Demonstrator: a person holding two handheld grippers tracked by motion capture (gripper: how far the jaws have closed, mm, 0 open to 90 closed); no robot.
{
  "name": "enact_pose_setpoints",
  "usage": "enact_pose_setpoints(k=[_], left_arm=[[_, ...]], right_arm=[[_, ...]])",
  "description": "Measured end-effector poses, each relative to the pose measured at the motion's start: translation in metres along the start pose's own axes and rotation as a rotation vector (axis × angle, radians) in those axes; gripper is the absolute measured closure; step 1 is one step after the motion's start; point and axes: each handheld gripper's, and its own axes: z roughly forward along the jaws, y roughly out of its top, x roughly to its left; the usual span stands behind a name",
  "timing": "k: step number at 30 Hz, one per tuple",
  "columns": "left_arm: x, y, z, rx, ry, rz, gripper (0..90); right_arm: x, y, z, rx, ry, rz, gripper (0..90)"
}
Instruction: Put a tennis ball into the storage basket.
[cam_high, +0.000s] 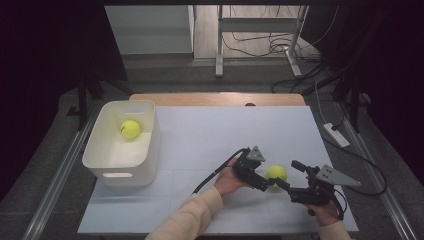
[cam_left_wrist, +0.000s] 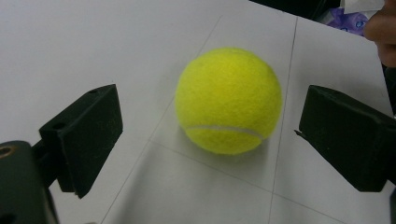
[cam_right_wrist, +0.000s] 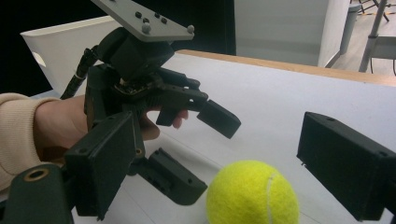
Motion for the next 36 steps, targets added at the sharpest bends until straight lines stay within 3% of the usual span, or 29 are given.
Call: enact_pose_setpoints(k=[17,28,31,36], left_arm=[[-0.005,0.001,0.018,0.032,-0.027,0.011,7.8],[-0.005,0.003,0.03,0.044,-0.011,0.005,8.9],[-0.004,0.002,0.032,0.05,-0.004,0.015,12.4],[-0.004,0.001,0.032,0.047,-0.038,0.007,26.4]], right_arm=[[0.001,0.002,0.0,-0.003,0.003,-0.002,11.7],[0.001,0.001,0.001,0.0,0.003,-0.007,11.7],[0.001,0.001,0.001,-0.001,0.002,-0.006,11.7],[-0.001,0.001,0.0,0.001,-0.001,-0.002,11.7]])
